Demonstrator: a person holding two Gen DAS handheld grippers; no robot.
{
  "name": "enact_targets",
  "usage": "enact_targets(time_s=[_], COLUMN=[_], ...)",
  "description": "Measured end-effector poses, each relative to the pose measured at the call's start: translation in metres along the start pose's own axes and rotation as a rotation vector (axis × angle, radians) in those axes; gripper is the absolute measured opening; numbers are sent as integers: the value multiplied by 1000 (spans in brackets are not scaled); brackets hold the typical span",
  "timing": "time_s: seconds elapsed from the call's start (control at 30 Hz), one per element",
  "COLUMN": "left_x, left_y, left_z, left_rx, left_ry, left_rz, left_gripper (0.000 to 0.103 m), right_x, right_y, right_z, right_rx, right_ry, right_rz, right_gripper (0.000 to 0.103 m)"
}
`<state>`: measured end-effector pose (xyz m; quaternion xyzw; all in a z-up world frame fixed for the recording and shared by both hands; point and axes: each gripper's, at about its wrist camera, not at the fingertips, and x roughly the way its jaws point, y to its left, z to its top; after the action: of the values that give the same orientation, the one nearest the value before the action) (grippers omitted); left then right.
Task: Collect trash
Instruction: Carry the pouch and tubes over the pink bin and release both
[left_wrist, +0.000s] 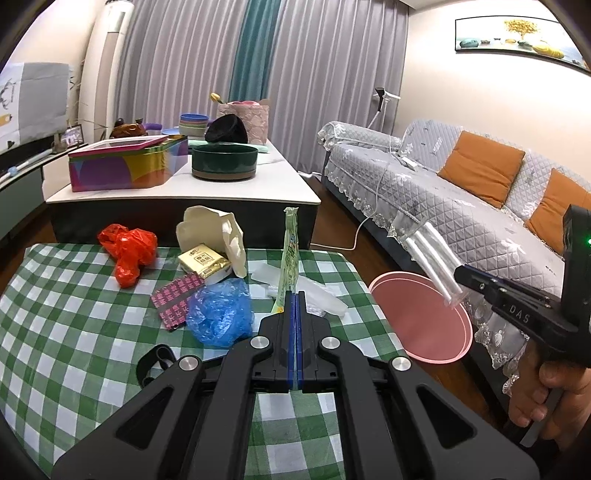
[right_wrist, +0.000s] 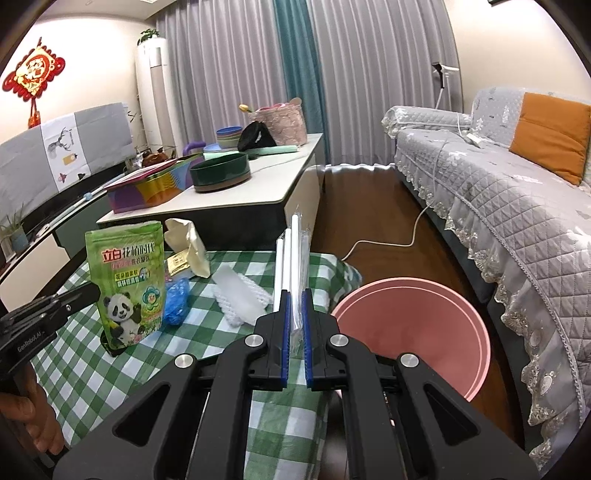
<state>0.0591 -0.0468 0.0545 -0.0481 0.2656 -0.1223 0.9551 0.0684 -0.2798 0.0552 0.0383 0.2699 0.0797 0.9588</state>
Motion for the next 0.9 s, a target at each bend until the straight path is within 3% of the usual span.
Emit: enact_targets(time_s=[0.9], left_x=[58], left_y=[-72], left_z=[3], left_rx=[39], left_ry=[92], left_rz=[-103], left_gripper=[0], right_x=[3], right_y=[-74], right_z=[11], right_rx=[81], right_ry=[-39], right_rz=[-107], right_gripper=[6])
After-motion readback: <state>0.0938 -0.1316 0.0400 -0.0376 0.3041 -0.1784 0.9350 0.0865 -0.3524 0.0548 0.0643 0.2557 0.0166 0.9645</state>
